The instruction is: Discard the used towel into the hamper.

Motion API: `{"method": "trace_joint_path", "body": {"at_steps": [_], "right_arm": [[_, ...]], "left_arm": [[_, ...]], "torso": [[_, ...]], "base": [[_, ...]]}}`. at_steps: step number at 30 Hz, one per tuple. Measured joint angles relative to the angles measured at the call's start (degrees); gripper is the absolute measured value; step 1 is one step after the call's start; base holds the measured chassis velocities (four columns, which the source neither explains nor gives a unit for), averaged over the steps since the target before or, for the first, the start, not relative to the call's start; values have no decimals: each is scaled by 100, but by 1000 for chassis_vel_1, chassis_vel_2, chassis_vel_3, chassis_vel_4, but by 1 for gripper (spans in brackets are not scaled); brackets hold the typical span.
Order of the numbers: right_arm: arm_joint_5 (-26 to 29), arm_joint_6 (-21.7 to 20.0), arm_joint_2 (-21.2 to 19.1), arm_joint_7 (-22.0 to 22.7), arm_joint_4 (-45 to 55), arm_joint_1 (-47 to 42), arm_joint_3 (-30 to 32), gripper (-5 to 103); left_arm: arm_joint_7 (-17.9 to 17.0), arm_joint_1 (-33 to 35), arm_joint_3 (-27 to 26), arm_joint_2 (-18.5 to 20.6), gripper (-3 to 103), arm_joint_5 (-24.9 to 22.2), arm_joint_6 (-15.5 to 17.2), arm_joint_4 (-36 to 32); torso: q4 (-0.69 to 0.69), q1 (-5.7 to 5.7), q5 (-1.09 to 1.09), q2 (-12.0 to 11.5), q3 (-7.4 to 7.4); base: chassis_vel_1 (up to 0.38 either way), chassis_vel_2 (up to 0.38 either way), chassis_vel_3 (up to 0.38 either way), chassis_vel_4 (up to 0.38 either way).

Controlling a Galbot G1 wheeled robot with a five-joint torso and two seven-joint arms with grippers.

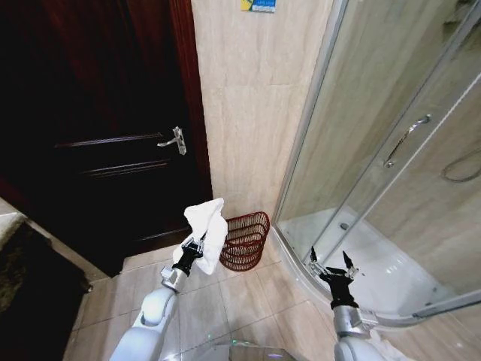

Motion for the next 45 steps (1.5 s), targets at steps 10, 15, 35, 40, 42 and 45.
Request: {"method": "trace_joint_path", "body": {"at_steps": [10,15,35,40,42,45], "right_arm": [[-36,-28,31,0,-21,111,2,100],[-70,-20,36,7,-101,145,8,100],[-233,-114,81,97,-170,425,-35,100],[-274,-122,83,104,-170,440,-58,100],[-275,-123,83,105,-166,440,-57,100],[-260,-123,83,105,-160,425,-45,100]], "left_arm": [[41,-109,9,29,8,-67,-16,108],[60,-168,23,25,8,-97,-62,235],[124,-343,78,116,8,-278,-90,472],[124,-346,82,104,8,-278,-109,474],[124,-352,82,99,8,-278,-109,473],[124,-363,82,76,8,-274,-109,487]], "torso": [[0,-110,0,-256,-146],[0,-175,0,-399,-225],[0,-402,0,-914,-512],[0,-465,0,-1063,-597],[0,-480,0,-1099,-619],[0,-504,0,-1157,-654]], "base": [[0,0,0,0],[0,0,0,0],[0,0,0,0],[0,0,0,0],[0,0,0,0],[0,0,0,0]]}}
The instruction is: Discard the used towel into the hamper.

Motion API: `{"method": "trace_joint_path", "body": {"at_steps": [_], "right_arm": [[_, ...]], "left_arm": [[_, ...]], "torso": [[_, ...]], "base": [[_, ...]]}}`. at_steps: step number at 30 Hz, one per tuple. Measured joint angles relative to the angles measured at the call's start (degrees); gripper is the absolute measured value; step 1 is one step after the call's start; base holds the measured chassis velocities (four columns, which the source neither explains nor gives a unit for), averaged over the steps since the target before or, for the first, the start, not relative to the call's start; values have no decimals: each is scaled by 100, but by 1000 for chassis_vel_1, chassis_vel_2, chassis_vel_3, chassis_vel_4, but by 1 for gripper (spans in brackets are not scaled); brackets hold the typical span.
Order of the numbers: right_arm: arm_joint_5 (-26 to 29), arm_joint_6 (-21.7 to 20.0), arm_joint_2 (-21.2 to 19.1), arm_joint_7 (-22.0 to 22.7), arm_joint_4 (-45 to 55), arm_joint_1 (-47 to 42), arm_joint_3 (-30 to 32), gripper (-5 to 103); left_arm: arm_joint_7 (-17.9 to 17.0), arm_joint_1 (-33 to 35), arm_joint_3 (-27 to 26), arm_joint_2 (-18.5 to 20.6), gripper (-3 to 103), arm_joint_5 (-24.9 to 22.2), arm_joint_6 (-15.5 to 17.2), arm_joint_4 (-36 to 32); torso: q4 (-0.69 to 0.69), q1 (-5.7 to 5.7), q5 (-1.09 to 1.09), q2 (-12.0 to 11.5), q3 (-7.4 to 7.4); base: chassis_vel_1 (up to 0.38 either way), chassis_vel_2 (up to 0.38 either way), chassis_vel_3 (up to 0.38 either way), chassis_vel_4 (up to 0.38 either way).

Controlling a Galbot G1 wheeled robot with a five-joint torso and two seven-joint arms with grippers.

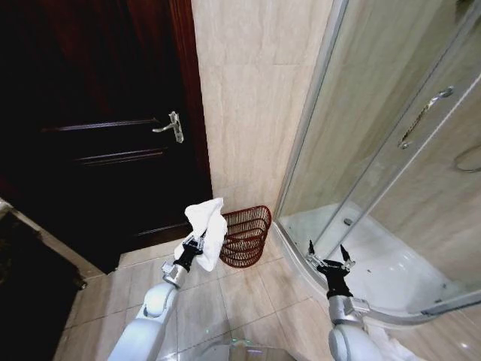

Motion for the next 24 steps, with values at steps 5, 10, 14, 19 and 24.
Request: {"method": "trace_joint_path", "body": {"at_steps": [5,10,14,19,24], "right_arm": [[95,-7,0,0,-13,6,67,100],[118,-45,-1,10,-11,34,71,100],[105,-53,-8,10,-26,45,49,100],[93,-55,-4,10,-40,60,44,100],[114,-55,-3,11,-57,61,60,100]], "left_arm": [[-1,-17,8,-82,8,30,3,6],[8,-33,29,-104,8,39,1,-28],[9,-44,16,-108,8,39,-16,-28],[9,-46,-21,-54,8,5,-49,7],[9,-137,23,24,8,-11,-49,119]], "torso": [[0,-58,0,-138,-79],[0,-119,0,-276,-157],[0,-159,0,-363,-204],[0,-210,0,-482,-273],[1,-260,0,-605,-345]], "base": [[0,0,0,0],[0,0,0,0],[0,0,0,0],[0,0,0,0],[0,0,0,0]]}}
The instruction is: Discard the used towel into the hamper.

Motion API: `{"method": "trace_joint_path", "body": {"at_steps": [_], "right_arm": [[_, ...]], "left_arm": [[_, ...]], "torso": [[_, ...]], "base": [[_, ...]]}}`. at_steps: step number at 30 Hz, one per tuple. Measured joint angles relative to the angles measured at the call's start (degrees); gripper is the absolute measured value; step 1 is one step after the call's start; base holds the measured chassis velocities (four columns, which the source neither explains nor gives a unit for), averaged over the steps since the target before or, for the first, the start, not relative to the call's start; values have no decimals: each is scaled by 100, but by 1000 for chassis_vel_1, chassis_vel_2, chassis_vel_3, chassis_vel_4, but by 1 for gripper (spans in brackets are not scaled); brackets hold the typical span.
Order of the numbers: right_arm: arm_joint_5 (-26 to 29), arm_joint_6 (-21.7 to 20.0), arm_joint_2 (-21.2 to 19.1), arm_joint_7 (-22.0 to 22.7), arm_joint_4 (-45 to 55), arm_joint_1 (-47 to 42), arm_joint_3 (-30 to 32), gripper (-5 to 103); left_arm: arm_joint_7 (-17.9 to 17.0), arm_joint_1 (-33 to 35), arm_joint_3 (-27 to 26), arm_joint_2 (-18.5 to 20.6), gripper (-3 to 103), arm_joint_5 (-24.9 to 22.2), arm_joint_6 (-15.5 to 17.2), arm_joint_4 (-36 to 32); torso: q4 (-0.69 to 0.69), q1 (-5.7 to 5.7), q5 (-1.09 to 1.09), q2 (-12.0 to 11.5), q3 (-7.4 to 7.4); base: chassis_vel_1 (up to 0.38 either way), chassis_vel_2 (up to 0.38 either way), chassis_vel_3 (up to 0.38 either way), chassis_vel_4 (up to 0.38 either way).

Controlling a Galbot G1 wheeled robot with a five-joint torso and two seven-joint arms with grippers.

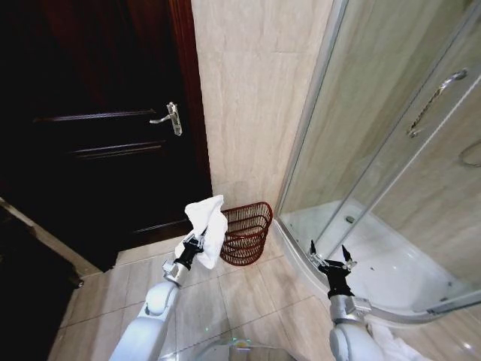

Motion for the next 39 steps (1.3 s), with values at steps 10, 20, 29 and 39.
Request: {"method": "trace_joint_path", "body": {"at_steps": [10,20,29,39], "right_arm": [[21,33,1,31,-119,-20,62,100],[126,100,1,40,-82,-177,146,100],[258,121,-33,60,35,-269,282,100],[327,144,-43,66,157,-283,351,100]], "left_arm": [[3,-841,792,306,8,-43,94,325],[-468,-2372,2057,218,8,-131,283,1079],[-565,-3903,2978,-310,8,-166,171,2858],[-690,-4569,3033,-818,8,153,-75,4307]], "torso": [[0,-43,0,-113,-70],[-3,-33,0,-91,-58],[0,-25,1,-70,-46],[-1,-19,2,-58,-39]], "base": [[0,0,0,0],[0,0,0,0],[0,0,0,0],[0,0,0,0]]}}
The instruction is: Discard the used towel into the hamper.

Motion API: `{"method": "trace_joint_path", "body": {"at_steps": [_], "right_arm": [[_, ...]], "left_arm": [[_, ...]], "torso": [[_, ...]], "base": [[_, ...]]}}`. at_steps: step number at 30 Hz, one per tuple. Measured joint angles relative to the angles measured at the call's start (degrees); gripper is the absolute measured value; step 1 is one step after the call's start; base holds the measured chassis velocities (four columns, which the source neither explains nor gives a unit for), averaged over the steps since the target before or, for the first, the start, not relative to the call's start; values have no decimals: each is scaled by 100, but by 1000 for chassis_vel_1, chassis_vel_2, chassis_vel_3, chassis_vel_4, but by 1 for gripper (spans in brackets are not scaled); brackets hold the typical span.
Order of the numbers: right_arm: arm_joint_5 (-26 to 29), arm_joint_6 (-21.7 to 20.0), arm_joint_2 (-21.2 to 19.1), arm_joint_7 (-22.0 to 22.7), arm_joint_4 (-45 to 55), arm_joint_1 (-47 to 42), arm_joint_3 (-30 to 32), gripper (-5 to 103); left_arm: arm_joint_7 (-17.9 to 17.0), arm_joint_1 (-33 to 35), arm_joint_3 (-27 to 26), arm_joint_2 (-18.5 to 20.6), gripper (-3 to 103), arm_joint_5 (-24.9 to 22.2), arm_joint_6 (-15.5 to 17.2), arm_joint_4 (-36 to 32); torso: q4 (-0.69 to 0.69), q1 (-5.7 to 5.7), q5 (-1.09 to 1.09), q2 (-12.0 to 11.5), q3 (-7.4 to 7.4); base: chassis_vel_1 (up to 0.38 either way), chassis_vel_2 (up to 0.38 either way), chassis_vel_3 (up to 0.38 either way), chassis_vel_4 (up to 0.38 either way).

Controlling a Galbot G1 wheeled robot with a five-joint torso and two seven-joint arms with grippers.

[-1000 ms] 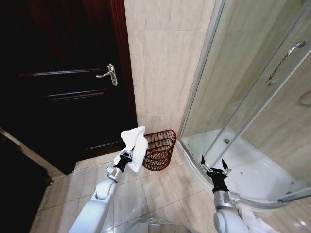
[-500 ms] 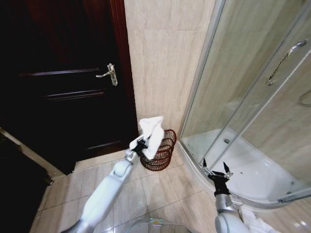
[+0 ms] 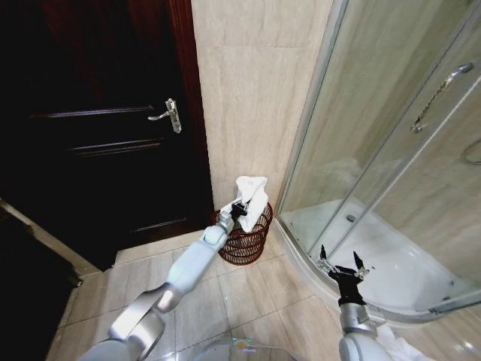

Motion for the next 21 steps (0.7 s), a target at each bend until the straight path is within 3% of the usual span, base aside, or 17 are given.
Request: {"method": "trace_joint_path", "body": {"at_steps": [4,7,9,15,16,20,21], "right_arm": [[98,0,-15,0,45,-5,85,100],[164,0,-55,0,61,-11,162,100],[169,0,-60,0,64,-8,176,100],[169,-50,-47,4,134,33,169,100],[169,-50,-47,4,134,33,169,100],[167,-104,-51,16,166,98,171,100],[167,-104,-51,16,166,98,171,100]], "left_arm": [[4,8,-16,40,8,33,55,62],[19,16,-17,43,24,41,141,62],[21,11,-16,28,24,41,153,62],[55,3,-16,42,51,40,270,31],[55,3,-16,42,51,40,270,31],[88,29,-11,109,73,38,300,-31],[88,29,-11,109,73,38,300,-31]], "torso": [[2,2,-1,4,2],[2,3,-1,8,4],[1,3,-1,9,4],[0,5,-2,13,6],[0,5,-2,13,6],[1,6,-2,15,7],[1,6,-2,15,7]], "base": [[0,0,0,0],[0,0,0,0],[0,0,0,0],[0,0,0,0],[0,0,0,0],[0,0,0,0],[0,0,0,0]]}}
